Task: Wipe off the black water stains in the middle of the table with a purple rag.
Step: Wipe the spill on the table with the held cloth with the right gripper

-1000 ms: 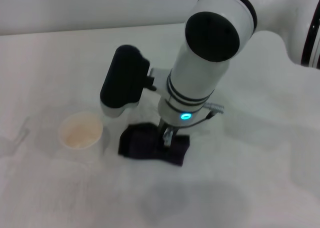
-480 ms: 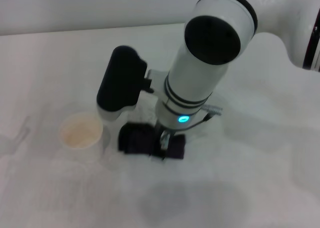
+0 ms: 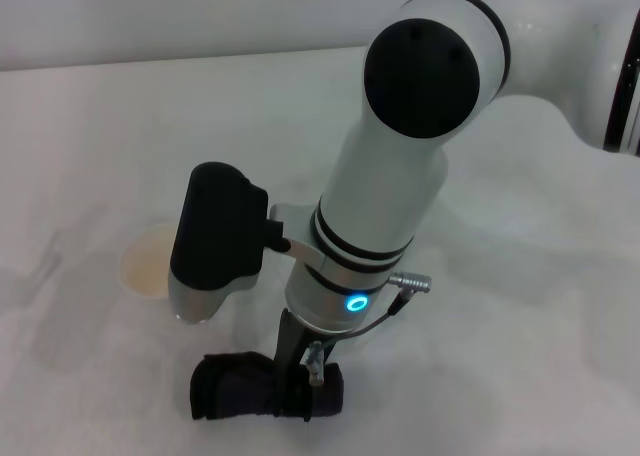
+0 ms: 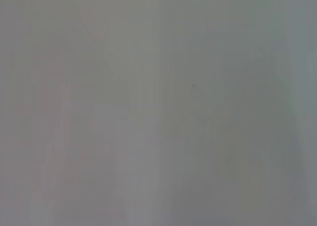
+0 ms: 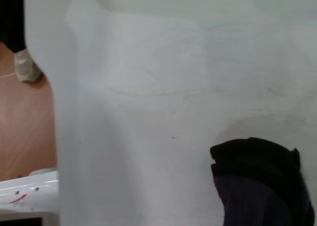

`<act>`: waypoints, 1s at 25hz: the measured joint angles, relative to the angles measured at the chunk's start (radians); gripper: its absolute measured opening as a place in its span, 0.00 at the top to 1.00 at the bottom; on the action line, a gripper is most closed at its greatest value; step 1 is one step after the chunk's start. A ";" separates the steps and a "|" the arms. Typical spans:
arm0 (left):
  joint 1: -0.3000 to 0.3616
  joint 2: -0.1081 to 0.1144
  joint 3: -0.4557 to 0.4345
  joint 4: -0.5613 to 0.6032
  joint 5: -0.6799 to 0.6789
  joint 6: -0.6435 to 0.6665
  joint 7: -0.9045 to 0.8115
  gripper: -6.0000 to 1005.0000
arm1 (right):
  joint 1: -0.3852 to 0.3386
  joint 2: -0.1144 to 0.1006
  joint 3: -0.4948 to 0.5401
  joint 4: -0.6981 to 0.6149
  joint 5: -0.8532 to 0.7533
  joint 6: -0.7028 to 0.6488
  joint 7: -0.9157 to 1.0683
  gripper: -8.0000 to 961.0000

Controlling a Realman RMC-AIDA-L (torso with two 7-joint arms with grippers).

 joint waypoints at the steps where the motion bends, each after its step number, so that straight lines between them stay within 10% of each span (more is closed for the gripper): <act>1: 0.000 0.000 0.000 0.000 0.000 0.000 0.000 0.13 | -0.001 0.000 0.000 0.000 0.001 0.001 -0.001 0.89; 25: 0.008 0.005 -0.002 -0.001 -0.013 0.009 0.000 0.13 | -0.146 -0.011 0.393 -0.008 -0.664 0.089 0.187 0.85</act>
